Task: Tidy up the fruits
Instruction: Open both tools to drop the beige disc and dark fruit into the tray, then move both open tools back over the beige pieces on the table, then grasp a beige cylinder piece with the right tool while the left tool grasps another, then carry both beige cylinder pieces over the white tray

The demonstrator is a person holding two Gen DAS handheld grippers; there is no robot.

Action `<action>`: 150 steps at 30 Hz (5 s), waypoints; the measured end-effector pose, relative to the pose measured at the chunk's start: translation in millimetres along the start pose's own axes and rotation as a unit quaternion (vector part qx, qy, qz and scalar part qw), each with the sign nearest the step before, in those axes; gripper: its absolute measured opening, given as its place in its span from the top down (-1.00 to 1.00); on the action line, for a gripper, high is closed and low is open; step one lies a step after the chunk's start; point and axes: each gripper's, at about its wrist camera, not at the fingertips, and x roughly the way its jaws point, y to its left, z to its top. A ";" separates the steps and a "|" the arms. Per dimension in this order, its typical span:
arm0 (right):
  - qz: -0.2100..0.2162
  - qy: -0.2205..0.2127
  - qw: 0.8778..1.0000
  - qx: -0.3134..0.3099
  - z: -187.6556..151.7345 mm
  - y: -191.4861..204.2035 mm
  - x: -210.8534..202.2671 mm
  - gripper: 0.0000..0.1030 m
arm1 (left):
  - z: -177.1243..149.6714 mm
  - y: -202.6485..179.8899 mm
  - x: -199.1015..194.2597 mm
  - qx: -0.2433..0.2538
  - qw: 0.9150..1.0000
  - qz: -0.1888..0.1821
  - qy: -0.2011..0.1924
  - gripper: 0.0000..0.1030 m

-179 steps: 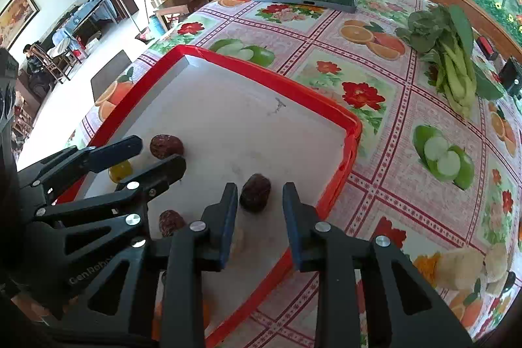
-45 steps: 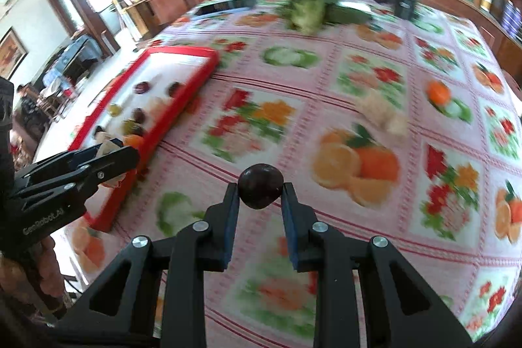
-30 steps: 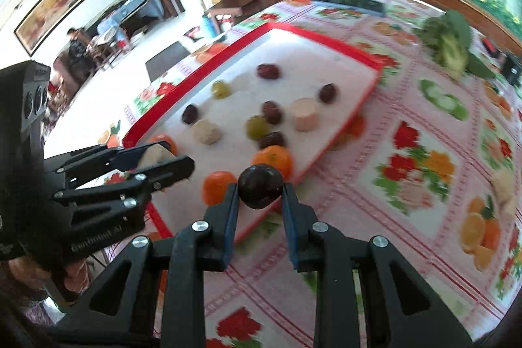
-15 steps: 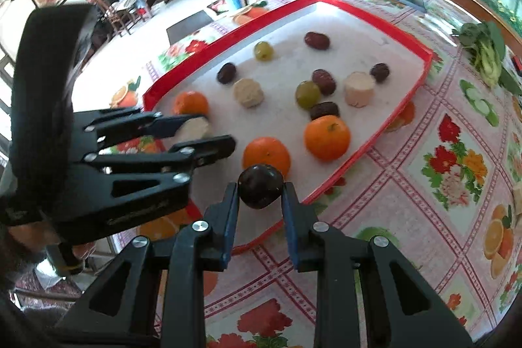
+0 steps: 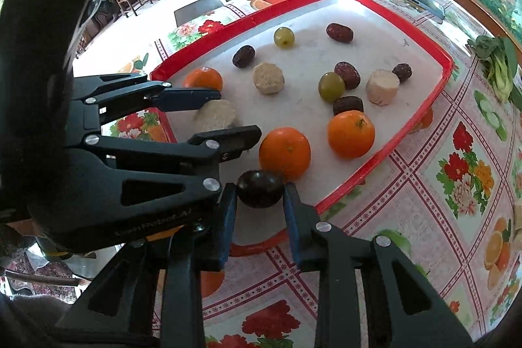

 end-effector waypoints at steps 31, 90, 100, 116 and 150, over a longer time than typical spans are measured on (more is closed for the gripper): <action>-0.137 -0.074 0.932 0.329 -167.2 -206.2 -131.4 -0.35 | 70.0 -189.7 27.2 0.112 0.990 -0.078 -0.021 -0.23; -0.143 -0.096 0.941 0.291 -155.7 -303.2 -117.0 0.39 | 109.5 -291.0 103.9 0.226 0.973 -0.046 0.024 -0.47; -0.133 -0.114 0.937 0.303 -160.2 -298.0 -123.7 0.39 | 105.2 -285.8 102.7 0.194 0.979 -0.063 0.021 0.43; -0.113 -0.111 0.955 0.251 -150.9 -240.6 -121.0 0.38 | 55.2 -237.1 40.4 0.095 0.994 -0.054 0.008 0.43; -0.026 -0.076 0.983 0.167 89.5 -105.2 11.5 0.37 | 109.7 27.8 52.3 -0.035 0.999 0.011 0.017 0.43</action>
